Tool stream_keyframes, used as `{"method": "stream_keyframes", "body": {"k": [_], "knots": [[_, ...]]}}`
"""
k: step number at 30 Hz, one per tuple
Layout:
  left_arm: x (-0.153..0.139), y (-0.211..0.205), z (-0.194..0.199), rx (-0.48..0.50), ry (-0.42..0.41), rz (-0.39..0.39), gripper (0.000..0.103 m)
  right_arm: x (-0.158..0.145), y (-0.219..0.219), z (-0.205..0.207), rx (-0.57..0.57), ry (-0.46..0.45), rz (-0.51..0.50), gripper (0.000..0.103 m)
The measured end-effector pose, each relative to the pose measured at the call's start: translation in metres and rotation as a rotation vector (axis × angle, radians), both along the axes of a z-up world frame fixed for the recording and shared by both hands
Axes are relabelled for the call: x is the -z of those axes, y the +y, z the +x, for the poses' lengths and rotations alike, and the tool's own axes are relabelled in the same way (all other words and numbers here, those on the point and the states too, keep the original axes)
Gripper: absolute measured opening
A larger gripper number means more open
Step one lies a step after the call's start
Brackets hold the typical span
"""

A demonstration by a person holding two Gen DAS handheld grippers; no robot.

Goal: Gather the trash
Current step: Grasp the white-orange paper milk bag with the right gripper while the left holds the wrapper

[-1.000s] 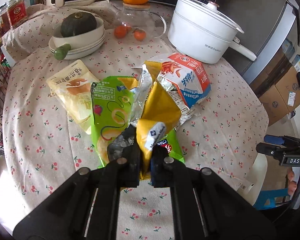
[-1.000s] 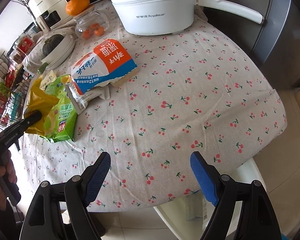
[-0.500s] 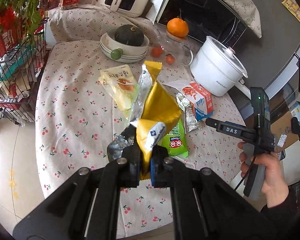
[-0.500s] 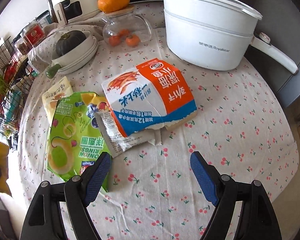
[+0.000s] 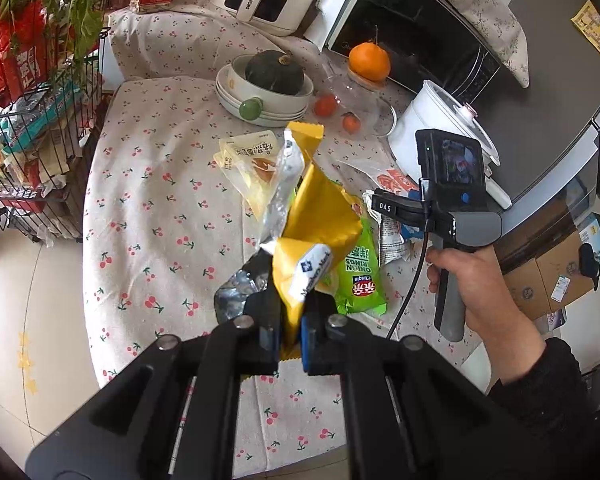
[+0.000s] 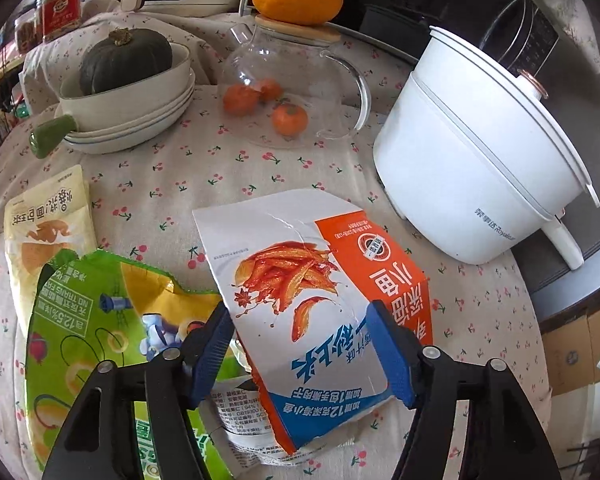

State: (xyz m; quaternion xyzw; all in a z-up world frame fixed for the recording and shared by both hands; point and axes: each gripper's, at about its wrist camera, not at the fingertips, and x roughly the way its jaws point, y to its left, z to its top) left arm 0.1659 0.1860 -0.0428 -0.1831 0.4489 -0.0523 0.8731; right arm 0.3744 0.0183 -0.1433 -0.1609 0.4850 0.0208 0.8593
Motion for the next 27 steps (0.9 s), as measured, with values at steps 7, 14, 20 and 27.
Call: {"method": "stream_keyframes", "body": {"k": [7, 14, 20, 27], "knots": [[0.001, -0.009, 0.0, 0.018, 0.003, 0.006, 0.008, -0.048, -0.034, -0.012, 0.009, -0.053, 0.096, 0.028], [0.002, -0.019, -0.003, 0.037, 0.008, 0.011, 0.008, -0.067, -0.093, -0.02, 0.112, -0.029, 0.067, 0.022], [0.003, -0.03, -0.005, 0.058, 0.011, 0.022, 0.008, -0.09, -0.151, -0.048, 0.158, -0.044, 0.125, 0.002], [0.002, -0.06, -0.013, 0.128, 0.004, 0.025, 0.008, -0.115, -0.212, -0.104, 0.183, -0.05, 0.276, 0.002]]}}
